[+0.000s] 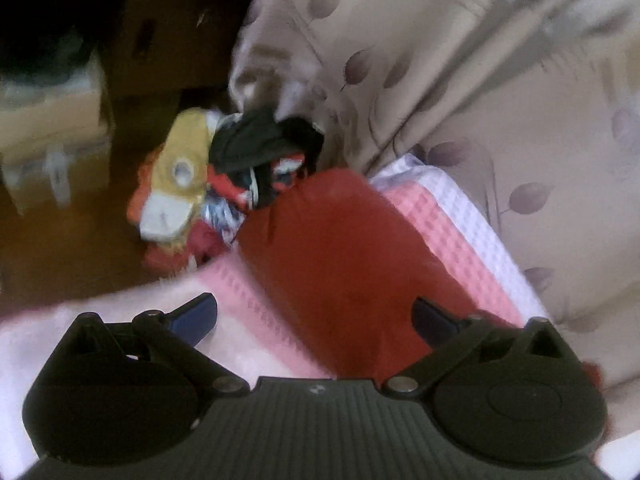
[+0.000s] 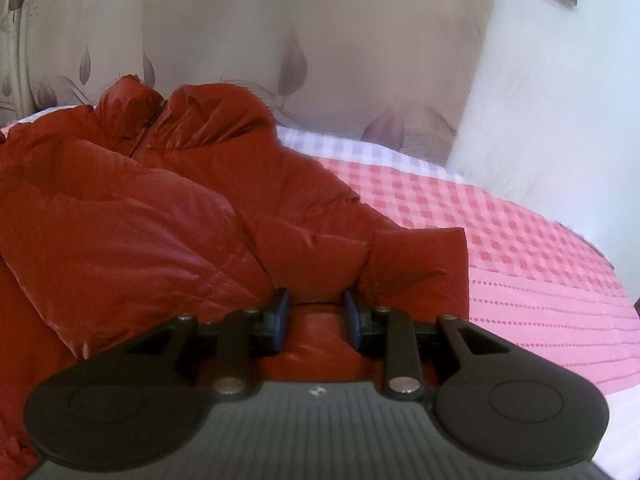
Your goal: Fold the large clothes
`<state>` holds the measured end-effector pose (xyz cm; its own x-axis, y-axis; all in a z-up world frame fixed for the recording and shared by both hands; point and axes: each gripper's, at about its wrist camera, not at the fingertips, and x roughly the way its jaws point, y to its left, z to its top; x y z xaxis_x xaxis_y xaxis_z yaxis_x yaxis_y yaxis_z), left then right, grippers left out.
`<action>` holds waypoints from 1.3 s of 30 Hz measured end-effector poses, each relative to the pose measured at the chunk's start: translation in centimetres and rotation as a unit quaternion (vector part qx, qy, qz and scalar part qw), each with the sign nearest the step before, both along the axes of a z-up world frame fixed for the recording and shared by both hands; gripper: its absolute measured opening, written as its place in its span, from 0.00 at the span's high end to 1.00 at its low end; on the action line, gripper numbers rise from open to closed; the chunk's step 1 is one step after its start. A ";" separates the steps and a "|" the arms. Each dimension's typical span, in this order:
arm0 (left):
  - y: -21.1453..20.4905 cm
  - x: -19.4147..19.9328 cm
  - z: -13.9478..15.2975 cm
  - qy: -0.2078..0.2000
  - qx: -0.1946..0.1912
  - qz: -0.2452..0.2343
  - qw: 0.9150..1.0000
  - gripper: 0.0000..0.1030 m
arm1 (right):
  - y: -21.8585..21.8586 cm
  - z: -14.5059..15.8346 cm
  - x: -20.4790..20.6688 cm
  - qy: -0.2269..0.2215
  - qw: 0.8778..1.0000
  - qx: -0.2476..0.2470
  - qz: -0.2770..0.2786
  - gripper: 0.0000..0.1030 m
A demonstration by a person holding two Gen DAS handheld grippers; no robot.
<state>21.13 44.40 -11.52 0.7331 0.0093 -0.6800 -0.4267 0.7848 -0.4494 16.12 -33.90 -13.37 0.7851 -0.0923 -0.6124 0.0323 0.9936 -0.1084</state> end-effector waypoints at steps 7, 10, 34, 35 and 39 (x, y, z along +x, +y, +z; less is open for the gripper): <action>-3.1 0.0 1.4 -0.046 0.055 -0.008 0.997 0.97 | 0.4 0.0 -0.1 -0.003 1.000 -0.019 -0.002 0.71; -5.7 -2.2 5.6 -0.130 0.067 -0.023 0.989 0.97 | 0.3 0.1 -0.1 -0.005 1.000 -0.018 -0.003 0.71; -49.5 -10.1 5.7 -0.228 0.222 -0.458 0.830 0.24 | -2.5 0.6 -1.4 -0.032 0.995 0.095 -0.002 0.63; -49.2 -10.5 5.9 -0.234 0.214 -0.458 0.831 0.15 | -2.7 0.8 -1.7 -0.038 0.994 0.102 -0.001 0.60; -45.4 -12.1 8.4 -0.278 0.171 -0.421 0.846 0.00 | -2.7 4.8 -4.2 -0.116 0.986 0.120 0.004 0.59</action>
